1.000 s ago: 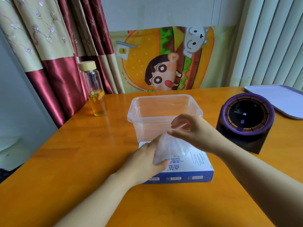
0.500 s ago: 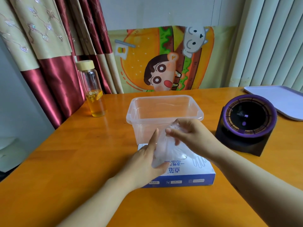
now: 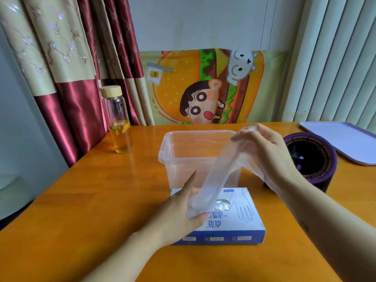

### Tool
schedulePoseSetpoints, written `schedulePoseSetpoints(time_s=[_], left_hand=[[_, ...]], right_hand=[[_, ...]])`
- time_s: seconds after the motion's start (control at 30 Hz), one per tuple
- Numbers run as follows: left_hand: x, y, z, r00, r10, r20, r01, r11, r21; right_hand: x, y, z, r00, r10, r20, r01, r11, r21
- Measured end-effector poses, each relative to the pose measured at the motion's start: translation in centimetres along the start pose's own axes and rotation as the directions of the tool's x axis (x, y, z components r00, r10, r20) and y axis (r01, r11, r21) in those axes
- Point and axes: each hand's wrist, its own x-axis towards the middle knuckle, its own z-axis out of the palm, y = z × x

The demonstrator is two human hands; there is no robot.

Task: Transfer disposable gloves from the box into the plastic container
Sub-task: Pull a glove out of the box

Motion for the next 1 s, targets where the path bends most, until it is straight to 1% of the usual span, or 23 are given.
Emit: schedulePoseSetpoints(time_s=[0.03,0.1,0.13,0.17,0.2,0.23,0.27,0.3,0.33,0.37,0.43,0.47,0.5,0.53,0.57,0.63,0.67,0.7,0.77,0.83,0.87,0.93,1.0], left_hand=[[0.2,0.1,-0.2,1.000,0.010,0.006,-0.010,1.000,-0.007],[0.4,0.5,-0.9,1.000,0.029,0.003,-0.029,0.999,-0.046],[0.5,0.7,-1.5,0.999,0.032,0.000,-0.032,0.994,-0.105],[0.7,1.0,-2.3,1.000,0.020,0.002,-0.019,0.977,-0.214],[0.9,1.6,-3.3,1.000,0.011,-0.004,-0.012,0.936,-0.353],[1.3,2.0,-4.4,1.000,0.006,-0.026,-0.018,0.878,-0.479],[1.7,2.4,-5.5,0.998,0.007,-0.066,-0.043,0.825,-0.563],[2.1,2.6,-6.6,0.994,0.009,-0.104,-0.071,0.788,-0.612],[2.6,2.9,-7.7,0.993,0.012,-0.117,-0.085,0.760,-0.644],[3.0,3.2,-8.7,0.995,0.036,-0.096,-0.091,0.742,-0.664],[3.7,4.2,-10.4,0.992,0.128,0.021,-0.081,0.741,-0.667],[3.9,4.6,-10.9,0.983,0.169,0.073,-0.075,0.730,-0.680],[4.1,4.7,-11.3,0.975,0.199,0.100,-0.069,0.697,-0.714],[4.5,4.6,-11.5,0.973,0.205,0.108,-0.052,0.649,-0.759],[4.8,4.4,-11.7,0.976,0.189,0.108,-0.025,0.590,-0.807],[5.4,4.0,-12.2,0.994,0.084,0.069,0.018,0.494,-0.869],[5.7,3.8,-12.4,1.000,0.004,0.021,0.017,0.480,-0.877],[5.9,3.6,-12.7,0.997,-0.065,-0.031,0.005,0.489,-0.872],[6.3,3.5,-13.3,0.982,-0.132,-0.136,-0.039,0.563,-0.826],[7.0,3.1,-13.7,0.958,-0.174,-0.227,-0.060,0.655,-0.753],[7.5,2.7,-13.8,0.945,-0.199,-0.261,-0.057,0.684,-0.728],[8.4,1.9,-13.9,0.922,-0.236,-0.307,-0.046,0.721,-0.692],[9.3,1.3,-13.9,0.910,-0.247,-0.333,-0.035,0.754,-0.656]], right_hand=[[0.3,-0.6,-0.2,1.000,-0.002,0.014,0.001,1.000,0.031],[0.8,-1.8,-0.3,0.997,0.013,0.078,-0.026,0.985,0.171],[1.1,-2.4,-0.3,0.990,0.031,0.138,-0.063,0.970,0.235],[1.5,-3.0,-0.2,0.973,0.058,0.224,-0.119,0.955,0.271],[1.9,-3.6,-0.1,0.939,0.084,0.335,-0.187,0.939,0.289],[2.2,-4.1,-0.1,0.887,0.110,0.448,-0.269,0.912,0.309],[2.4,-4.5,0.1,0.814,0.141,0.563,-0.377,0.866,0.329],[2.6,-4.9,0.3,0.732,0.163,0.661,-0.485,0.806,0.339],[2.7,-5.3,0.6,0.666,0.158,0.729,-0.536,0.780,0.322],[2.9,-5.4,0.9,0.627,0.137,0.767,-0.525,0.801,0.287],[3.3,-5.8,1.8,0.571,0.079,0.817,-0.426,0.879,0.213],[3.6,-6.0,2.2,0.534,0.052,0.844,-0.402,0.894,0.199],[3.8,-6.2,2.5,0.509,0.037,0.860,-0.402,0.894,0.199],[4.1,-6.2,2.7,0.512,0.040,0.858,-0.420,0.883,0.210],[4.4,-6.2,2.8,0.550,0.060,0.833,-0.431,0.875,0.221],[5.1,-6.1,2.6,0.684,0.114,0.720,-0.384,0.896,0.223],[5.6,-5.9,2.4,0.735,0.137,0.664,-0.357,0.911,0.208],[5.9,-5.6,2.3,0.776,0.165,0.609,-0.340,0.923,0.183],[6.8,-4.7,2.1,0.855,0.232,0.464,-0.309,0.946,0.095],[7.5,-3.6,2.1,0.904,0.274,0.328,-0.304,0.952,0.044],[7.8,-3.0,2.1,0.916,0.279,0.289,-0.309,0.949,0.064],[7.8,-2.4,2.2,0.929,0.248,0.274,-0.287,0.951,0.112],[7.7,-1.9,2.4,0.930,0.193,0.314,-0.220,0.974,0.053]])
